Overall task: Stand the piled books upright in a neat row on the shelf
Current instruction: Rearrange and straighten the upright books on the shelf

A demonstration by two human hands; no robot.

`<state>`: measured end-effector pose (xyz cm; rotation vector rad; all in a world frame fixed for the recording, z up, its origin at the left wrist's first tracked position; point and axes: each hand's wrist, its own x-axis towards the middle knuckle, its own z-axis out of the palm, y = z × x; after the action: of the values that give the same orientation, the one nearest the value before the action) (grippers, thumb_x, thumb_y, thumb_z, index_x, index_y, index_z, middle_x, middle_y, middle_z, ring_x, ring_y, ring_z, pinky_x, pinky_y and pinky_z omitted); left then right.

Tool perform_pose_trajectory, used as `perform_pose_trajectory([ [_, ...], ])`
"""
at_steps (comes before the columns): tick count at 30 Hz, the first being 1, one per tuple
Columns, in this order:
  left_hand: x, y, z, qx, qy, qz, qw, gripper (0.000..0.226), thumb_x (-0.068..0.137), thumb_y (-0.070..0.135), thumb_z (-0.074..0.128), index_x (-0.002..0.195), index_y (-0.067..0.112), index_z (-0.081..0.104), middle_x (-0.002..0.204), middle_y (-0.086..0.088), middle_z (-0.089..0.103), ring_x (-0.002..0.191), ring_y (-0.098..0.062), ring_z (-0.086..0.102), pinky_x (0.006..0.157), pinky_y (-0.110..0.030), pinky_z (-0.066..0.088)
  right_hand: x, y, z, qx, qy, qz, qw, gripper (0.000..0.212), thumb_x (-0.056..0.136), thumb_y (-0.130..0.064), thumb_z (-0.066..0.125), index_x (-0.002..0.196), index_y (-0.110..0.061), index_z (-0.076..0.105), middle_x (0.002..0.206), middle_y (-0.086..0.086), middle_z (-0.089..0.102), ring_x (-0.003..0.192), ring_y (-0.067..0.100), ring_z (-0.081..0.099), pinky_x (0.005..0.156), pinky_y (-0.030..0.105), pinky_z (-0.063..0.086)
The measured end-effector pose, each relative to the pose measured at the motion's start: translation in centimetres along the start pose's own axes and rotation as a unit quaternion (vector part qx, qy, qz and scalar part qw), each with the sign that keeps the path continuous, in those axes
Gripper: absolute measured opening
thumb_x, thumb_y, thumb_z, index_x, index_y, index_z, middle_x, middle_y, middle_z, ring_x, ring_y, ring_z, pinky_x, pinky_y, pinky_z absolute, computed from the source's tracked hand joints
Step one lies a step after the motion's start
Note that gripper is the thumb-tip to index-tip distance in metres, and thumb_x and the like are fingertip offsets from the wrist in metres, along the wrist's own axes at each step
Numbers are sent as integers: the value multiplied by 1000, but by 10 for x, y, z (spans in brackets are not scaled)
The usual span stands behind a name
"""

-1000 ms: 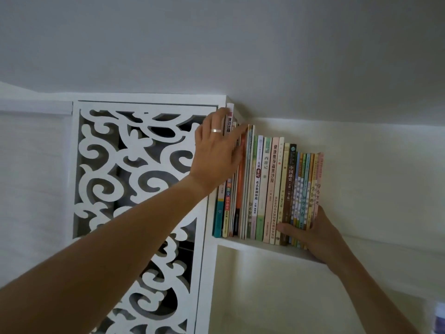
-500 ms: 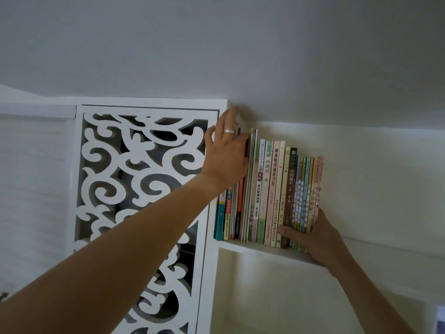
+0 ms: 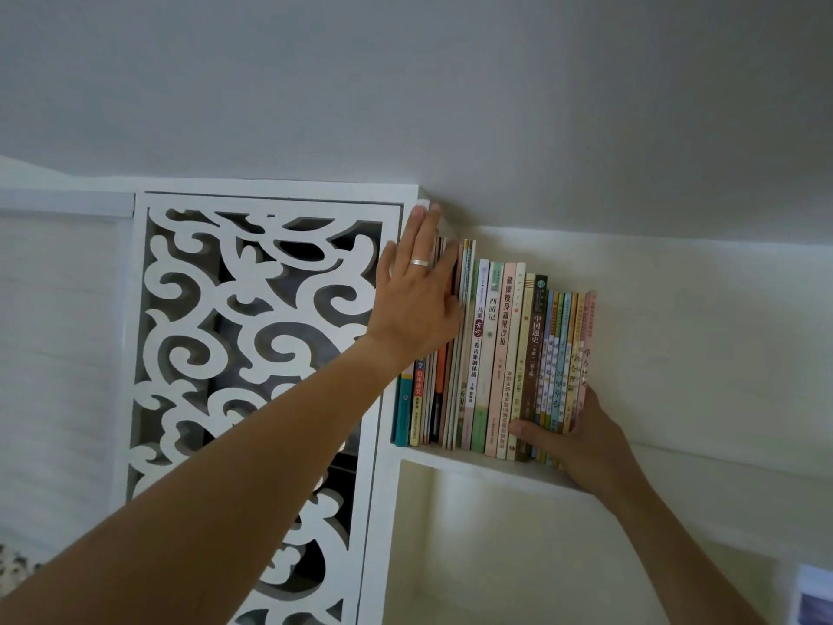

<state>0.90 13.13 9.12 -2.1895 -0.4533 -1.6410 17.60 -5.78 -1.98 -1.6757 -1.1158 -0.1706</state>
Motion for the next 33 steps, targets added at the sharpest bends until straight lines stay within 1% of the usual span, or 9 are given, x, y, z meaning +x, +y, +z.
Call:
perform_pose_trajectory([
  [4,2,4,0,-13,1,-12,1000,54,97,45,51,145,21,53,173,-12,5,161,-30,-6,124,-53,1,1,3,1,-5,3,2,1000,89,69,-46,91,143,-34,43,120,-20,61,107,6,60,93,23,45],
  [8,2,1,1,-12,-3,-7,1000,52,99,42,49,145,20,51,174,-11,4,161,-30,-7,123,-52,-3,-1,1,1,-11,12,5,1000,95,69,-45,91,148,-28,40,122,-16,57,110,9,56,99,30,44],
  [11,2,-3,-1,-7,-25,-4,1000,60,95,36,66,150,21,47,174,-11,0,160,-29,-12,122,-51,-3,-1,2,0,-17,12,-3,1000,95,70,-45,91,147,-27,40,122,-17,56,109,8,55,98,29,43],
  [14,6,-2,-10,-21,-35,-5,999,60,91,42,68,145,23,52,173,-11,3,160,-30,-11,124,-56,3,0,4,0,-29,14,-21,999,87,69,-45,92,142,-30,47,120,-19,60,105,2,58,97,27,46],
  [19,11,16,-9,-8,-37,-55,998,67,86,61,66,138,20,56,172,-13,7,160,-30,-9,125,-56,5,5,12,-1,-50,15,-34,998,92,58,-71,87,138,-41,51,128,-17,65,122,13,61,103,49,53],
  [24,7,23,0,26,26,-80,996,44,95,52,60,128,23,62,169,-11,22,159,-33,8,124,-56,11,3,12,-1,-37,19,-47,998,82,64,-55,92,135,-36,55,124,-19,67,114,4,64,100,37,54],
  [26,8,31,0,28,39,-102,994,41,92,50,64,123,22,64,160,-13,33,151,-33,22,118,-52,22,3,12,-1,-33,21,-43,998,81,64,-52,92,134,-35,56,123,-19,68,113,2,65,100,35,54],
  [30,-1,54,-7,-17,80,-149,986,41,86,24,70,124,20,57,146,-14,42,131,-32,42,103,-44,40,7,15,0,-50,21,-34,998,88,59,-68,88,135,-41,54,126,-18,66,121,11,61,102,42,54],
  [33,-17,62,-17,-132,117,-122,977,45,89,5,63,131,15,51,126,-13,50,100,-23,56,83,-40,56,11,21,2,-79,26,-29,996,98,57,-76,83,140,-36,50,130,-11,60,128,16,46,106,39,45],
])
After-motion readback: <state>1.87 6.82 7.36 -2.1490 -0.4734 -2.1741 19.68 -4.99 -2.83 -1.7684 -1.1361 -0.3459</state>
